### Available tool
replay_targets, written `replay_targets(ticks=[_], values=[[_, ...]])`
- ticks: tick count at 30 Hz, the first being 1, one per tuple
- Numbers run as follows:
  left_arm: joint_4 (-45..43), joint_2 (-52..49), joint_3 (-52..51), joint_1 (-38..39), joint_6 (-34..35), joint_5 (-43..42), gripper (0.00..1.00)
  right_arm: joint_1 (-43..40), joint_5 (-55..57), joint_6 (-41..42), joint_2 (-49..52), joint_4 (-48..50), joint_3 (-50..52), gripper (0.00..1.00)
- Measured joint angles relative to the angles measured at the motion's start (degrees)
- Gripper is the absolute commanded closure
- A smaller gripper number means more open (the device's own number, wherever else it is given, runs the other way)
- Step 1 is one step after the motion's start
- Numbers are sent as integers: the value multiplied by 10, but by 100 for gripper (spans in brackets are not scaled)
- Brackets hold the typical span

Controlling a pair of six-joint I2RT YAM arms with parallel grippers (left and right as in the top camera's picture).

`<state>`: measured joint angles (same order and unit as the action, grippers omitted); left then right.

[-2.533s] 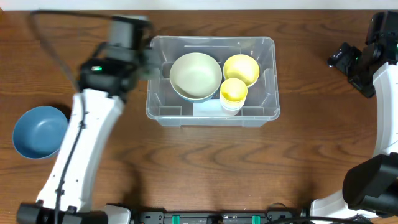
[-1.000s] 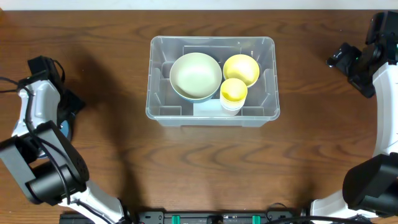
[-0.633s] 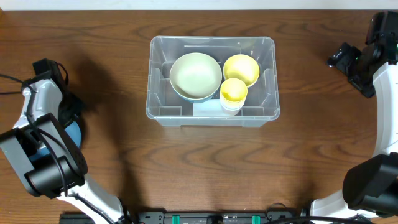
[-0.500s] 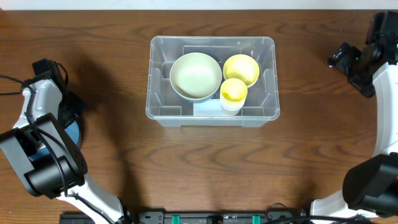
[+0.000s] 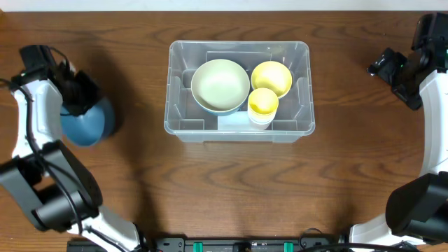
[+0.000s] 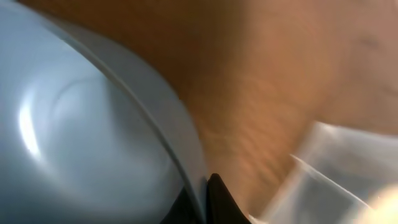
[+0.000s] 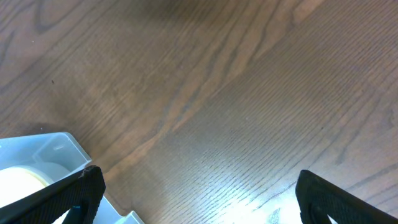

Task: Pack container
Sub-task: 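Grasp the blue bowl rim with the left gripper and lift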

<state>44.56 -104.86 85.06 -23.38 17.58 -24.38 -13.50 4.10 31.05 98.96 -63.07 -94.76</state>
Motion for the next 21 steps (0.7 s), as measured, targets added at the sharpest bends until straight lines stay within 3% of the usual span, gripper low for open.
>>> replay_targets(ticks=[11, 21], values=[[-21, 175, 10, 139, -102, 25, 94, 0, 0, 0, 0, 0, 0, 1], [-78, 230, 11, 396, -166, 58, 94, 0, 0, 0, 0, 0, 0, 1]])
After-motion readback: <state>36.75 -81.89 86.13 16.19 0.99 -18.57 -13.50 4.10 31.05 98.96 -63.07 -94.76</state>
